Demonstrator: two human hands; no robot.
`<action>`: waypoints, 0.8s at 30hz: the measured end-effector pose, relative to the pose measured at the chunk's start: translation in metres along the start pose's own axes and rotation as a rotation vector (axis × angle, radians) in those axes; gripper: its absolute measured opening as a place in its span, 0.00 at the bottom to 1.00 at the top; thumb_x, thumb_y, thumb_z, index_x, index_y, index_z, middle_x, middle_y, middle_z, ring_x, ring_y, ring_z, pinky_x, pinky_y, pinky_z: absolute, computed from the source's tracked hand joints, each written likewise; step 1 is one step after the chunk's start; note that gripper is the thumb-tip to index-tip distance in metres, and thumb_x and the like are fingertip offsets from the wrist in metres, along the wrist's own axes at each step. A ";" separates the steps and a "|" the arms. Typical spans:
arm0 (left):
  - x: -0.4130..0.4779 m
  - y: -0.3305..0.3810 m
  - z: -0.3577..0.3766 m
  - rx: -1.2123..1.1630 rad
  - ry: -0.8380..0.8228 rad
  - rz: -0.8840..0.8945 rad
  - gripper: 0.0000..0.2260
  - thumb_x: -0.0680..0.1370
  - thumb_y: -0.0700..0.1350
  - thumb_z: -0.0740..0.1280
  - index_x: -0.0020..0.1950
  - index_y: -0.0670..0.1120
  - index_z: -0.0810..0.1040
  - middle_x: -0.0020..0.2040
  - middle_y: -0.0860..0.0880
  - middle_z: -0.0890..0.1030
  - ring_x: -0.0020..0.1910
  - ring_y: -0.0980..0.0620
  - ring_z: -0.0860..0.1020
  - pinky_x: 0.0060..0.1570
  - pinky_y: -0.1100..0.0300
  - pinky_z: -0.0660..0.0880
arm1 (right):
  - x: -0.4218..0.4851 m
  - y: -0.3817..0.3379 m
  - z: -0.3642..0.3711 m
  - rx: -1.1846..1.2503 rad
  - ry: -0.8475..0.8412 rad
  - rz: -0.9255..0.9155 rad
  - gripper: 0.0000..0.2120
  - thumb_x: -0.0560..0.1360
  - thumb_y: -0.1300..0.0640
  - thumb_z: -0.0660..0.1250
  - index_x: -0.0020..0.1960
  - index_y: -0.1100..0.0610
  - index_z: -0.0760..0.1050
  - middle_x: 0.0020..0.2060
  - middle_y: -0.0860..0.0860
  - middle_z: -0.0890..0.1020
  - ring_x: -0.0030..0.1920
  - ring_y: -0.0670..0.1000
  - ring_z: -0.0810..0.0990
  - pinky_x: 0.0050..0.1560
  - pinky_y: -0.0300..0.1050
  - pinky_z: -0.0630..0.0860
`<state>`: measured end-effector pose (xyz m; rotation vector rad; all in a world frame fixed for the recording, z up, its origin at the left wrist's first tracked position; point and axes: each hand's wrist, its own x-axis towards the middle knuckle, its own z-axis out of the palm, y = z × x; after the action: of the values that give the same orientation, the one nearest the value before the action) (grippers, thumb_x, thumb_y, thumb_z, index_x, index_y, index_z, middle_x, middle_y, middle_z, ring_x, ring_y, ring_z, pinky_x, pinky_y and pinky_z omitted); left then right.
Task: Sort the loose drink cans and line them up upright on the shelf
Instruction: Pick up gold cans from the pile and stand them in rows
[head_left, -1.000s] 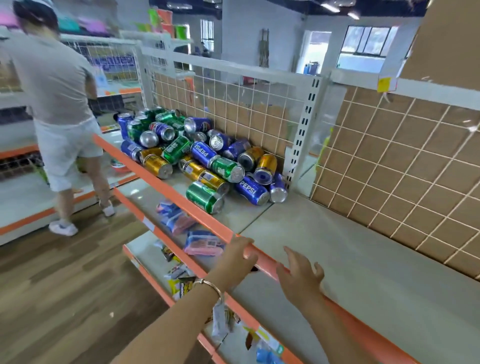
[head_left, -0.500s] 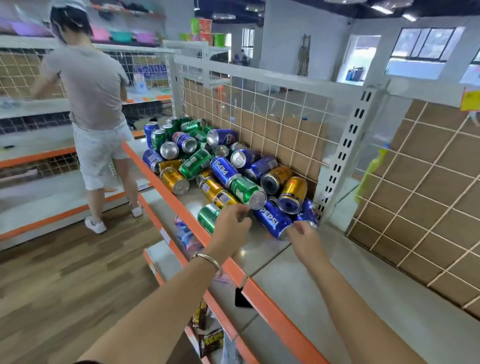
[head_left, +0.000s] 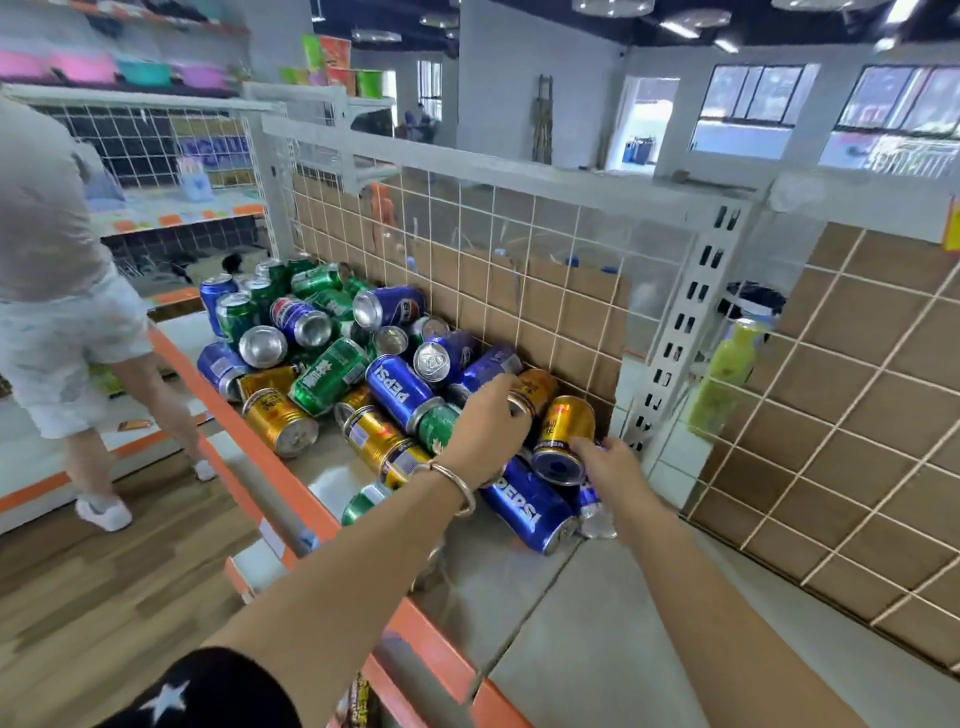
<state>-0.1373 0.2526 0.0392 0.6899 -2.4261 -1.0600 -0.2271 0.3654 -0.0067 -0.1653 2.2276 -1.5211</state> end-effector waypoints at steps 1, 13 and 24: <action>0.009 0.003 -0.001 -0.027 -0.011 -0.025 0.18 0.77 0.41 0.62 0.67 0.44 0.68 0.60 0.44 0.76 0.58 0.46 0.75 0.55 0.58 0.69 | 0.005 -0.003 0.001 -0.019 0.008 0.012 0.30 0.74 0.48 0.66 0.71 0.61 0.64 0.61 0.59 0.75 0.60 0.59 0.75 0.63 0.57 0.71; 0.080 -0.003 0.015 0.436 -0.238 -0.049 0.23 0.74 0.52 0.67 0.63 0.40 0.71 0.58 0.39 0.77 0.58 0.40 0.75 0.57 0.50 0.74 | 0.020 -0.015 0.016 -0.368 0.031 0.090 0.30 0.69 0.39 0.71 0.61 0.56 0.68 0.44 0.51 0.72 0.45 0.51 0.73 0.49 0.47 0.73; 0.081 0.011 -0.005 0.685 -0.518 0.083 0.13 0.75 0.53 0.63 0.53 0.46 0.76 0.57 0.46 0.79 0.57 0.44 0.76 0.55 0.53 0.71 | 0.013 -0.022 0.020 -0.384 0.104 0.130 0.32 0.68 0.42 0.72 0.64 0.60 0.69 0.48 0.53 0.72 0.48 0.53 0.72 0.48 0.46 0.71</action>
<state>-0.2027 0.2090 0.0635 0.5422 -3.2809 -0.3706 -0.2338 0.3356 0.0035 -0.0552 2.5410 -1.0453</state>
